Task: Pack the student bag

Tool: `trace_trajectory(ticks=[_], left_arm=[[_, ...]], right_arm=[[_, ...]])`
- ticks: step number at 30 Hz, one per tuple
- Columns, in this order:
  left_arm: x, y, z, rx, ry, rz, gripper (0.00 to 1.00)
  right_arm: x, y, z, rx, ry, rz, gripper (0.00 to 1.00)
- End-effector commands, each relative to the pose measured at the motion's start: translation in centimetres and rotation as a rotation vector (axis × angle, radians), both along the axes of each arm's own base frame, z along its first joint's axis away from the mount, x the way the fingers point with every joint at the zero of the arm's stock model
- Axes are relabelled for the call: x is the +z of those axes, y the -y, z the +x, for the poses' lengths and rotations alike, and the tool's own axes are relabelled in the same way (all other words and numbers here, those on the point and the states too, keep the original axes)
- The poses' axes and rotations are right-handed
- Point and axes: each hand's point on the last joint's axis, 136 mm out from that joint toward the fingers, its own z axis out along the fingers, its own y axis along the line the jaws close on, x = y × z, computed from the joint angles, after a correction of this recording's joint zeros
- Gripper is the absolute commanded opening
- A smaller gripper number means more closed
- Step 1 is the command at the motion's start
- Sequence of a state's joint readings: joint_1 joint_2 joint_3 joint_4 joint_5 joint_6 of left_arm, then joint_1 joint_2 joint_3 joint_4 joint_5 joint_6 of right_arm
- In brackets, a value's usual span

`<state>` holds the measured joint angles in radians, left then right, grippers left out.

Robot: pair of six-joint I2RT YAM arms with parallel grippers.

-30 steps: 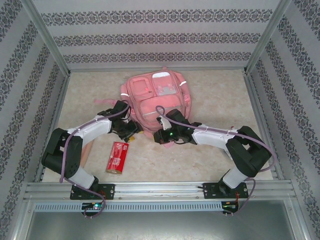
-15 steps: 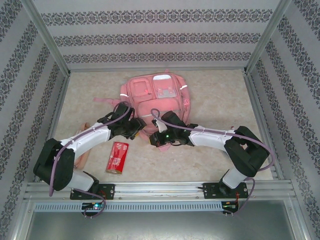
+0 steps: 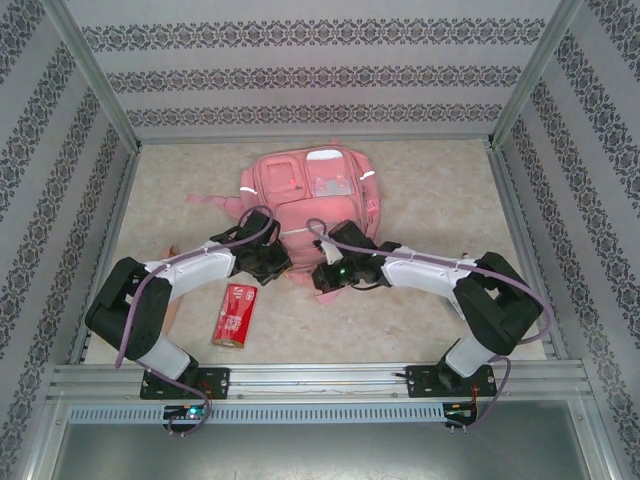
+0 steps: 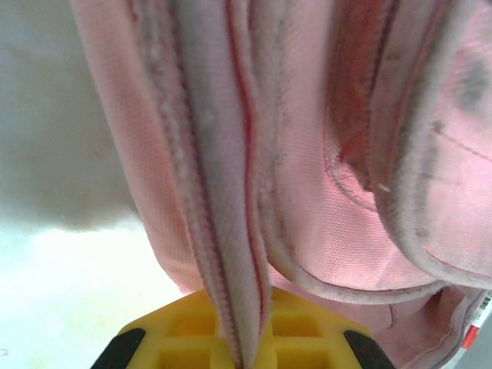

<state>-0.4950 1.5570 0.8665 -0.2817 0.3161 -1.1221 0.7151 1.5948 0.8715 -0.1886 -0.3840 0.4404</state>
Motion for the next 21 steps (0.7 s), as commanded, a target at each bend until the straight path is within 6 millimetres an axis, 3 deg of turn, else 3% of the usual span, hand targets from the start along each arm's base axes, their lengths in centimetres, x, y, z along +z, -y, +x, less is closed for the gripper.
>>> trace_trajectory(ticks=[1, 8, 12, 16, 21], left_arm=[[2.9, -2.6, 2.0, -0.106, 0.116, 0.109, 0.00], [5.2, -3.7, 4.2, -0.283, 0.179, 0.073, 0.00], [5.8, -6.2, 6.1, -0.321, 0.205, 0.182, 0.00], [5.1, -8.3, 8.8, -0.385, 0.162, 0.290, 0.00], [4.3, -7.7, 13.0, -0.437, 0.139, 0.311, 0.05]], right_arm=[[-2.2, 7.8, 1.2, -0.140, -0.055, -0.254, 0.00], [-2.8, 13.4, 3.5, -0.292, -0.090, -0.383, 0.00], [-2.5, 15.0, 4.1, -0.354, -0.070, -0.412, 0.00], [-2.3, 14.3, 3.6, -0.316, -0.078, -0.381, 0.00], [-1.5, 12.0, 2.2, -0.218, -0.065, -0.342, 0.00]])
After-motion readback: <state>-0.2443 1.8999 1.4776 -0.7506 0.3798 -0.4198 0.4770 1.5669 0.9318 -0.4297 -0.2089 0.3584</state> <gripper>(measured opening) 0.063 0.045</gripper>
